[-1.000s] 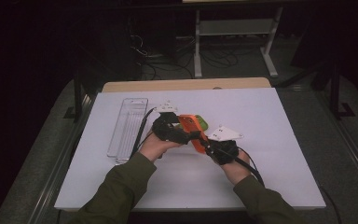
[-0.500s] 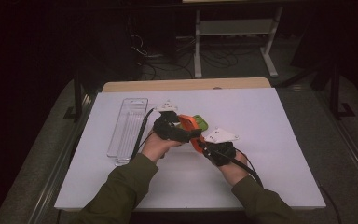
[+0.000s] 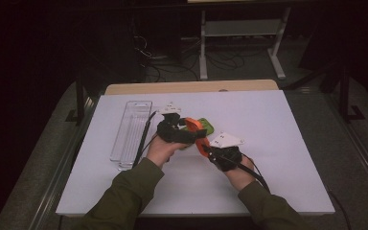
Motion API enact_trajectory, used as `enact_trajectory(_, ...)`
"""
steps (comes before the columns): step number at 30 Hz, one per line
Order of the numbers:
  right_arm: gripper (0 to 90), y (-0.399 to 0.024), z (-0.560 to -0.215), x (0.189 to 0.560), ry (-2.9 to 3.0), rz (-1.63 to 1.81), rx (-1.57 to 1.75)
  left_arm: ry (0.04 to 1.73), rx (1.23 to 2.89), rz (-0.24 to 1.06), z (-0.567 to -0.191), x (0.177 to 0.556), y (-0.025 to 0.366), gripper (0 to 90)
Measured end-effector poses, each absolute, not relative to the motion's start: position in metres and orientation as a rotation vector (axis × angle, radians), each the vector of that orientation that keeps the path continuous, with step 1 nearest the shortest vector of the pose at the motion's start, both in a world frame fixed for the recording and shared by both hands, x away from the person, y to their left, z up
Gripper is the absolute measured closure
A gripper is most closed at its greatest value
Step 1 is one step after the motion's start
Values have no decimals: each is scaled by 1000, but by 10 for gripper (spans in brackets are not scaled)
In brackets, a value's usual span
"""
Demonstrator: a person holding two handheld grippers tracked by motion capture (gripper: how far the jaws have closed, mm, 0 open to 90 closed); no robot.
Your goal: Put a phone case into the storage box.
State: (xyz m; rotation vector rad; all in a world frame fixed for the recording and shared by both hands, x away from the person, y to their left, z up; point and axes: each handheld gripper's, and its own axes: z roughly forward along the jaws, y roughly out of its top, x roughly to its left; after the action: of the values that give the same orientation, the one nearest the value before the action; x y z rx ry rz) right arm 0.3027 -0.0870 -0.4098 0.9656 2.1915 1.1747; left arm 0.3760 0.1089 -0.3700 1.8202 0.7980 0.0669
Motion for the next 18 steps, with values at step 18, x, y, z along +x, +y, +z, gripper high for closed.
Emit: enact_trajectory(18,669,-86,-412,305,2235,1162,967,786,1832,75,-370,374,108,159)
